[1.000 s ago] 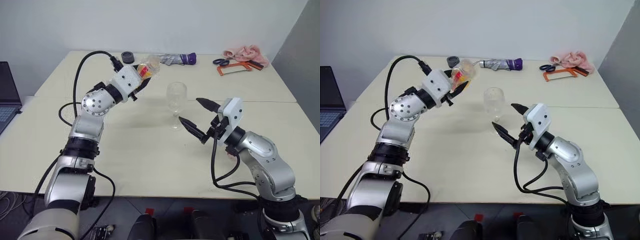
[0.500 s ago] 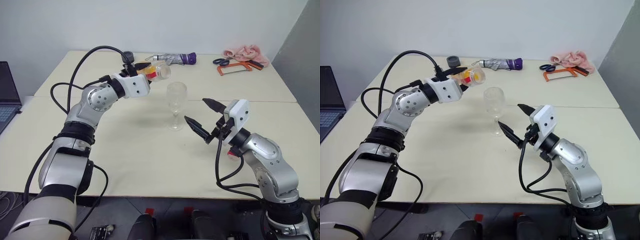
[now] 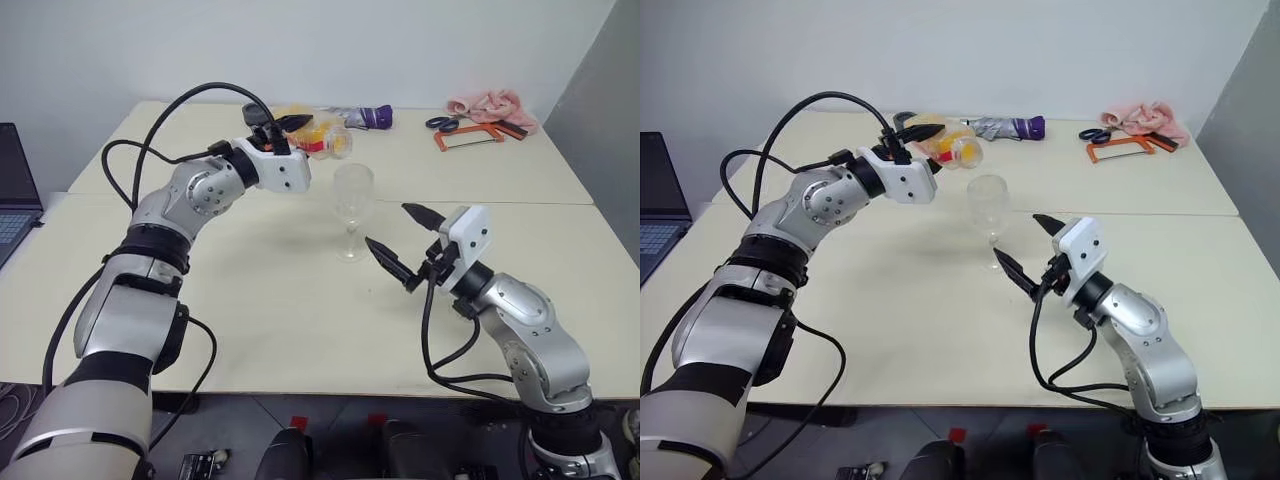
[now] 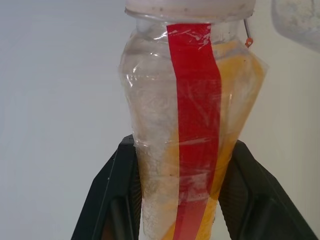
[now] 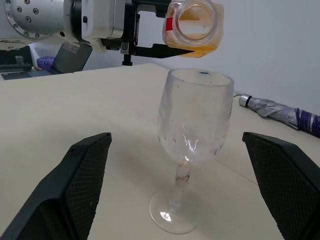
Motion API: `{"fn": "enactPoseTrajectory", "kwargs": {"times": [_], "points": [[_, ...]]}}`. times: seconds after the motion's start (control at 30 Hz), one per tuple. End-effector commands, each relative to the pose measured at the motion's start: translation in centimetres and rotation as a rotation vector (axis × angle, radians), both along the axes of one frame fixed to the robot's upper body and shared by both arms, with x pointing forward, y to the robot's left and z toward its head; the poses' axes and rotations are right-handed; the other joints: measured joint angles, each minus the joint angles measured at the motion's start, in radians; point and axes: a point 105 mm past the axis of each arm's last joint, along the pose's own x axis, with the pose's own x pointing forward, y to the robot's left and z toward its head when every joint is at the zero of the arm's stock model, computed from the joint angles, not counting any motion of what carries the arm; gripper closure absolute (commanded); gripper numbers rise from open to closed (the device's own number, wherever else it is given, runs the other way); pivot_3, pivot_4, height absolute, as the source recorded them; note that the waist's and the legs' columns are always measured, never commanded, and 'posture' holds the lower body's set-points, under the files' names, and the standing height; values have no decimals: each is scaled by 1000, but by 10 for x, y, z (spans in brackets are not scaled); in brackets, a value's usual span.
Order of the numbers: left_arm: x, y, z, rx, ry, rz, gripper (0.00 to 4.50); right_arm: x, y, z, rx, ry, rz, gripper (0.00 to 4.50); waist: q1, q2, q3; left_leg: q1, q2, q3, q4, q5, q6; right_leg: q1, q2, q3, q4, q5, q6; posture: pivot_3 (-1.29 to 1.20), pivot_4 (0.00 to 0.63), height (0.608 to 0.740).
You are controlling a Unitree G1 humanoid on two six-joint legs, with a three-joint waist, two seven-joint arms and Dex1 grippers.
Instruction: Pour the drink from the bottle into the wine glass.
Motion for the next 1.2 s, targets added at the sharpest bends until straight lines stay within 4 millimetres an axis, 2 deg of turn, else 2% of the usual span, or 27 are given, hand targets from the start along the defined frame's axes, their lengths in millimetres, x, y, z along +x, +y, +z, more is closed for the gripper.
{"fn": "enactPoseTrajectory", "kwargs": {"times": [0.03,0.4,1.2], "points": [[-4,-3,28,-6,-105,-18,2823,-8,4,13,16,-71,10,0,0,0,0,0,0,0,0,0,0,0,0,0,0,0,0,0,150,740],[-2,-2,35,40,-169,-3,2826,-12,5,3,7,-92,9,0,0,0,0,0,0,1,0,0,0,-1,0,0,0,0,0,0,150,740],[0,-1,47,90,-238,17,2826,-10,7,-3,22,-73,-11,0,0,0,0,0,0,1,0,2,-3,-1,0,0,1,0,0,0,150,740]]}}
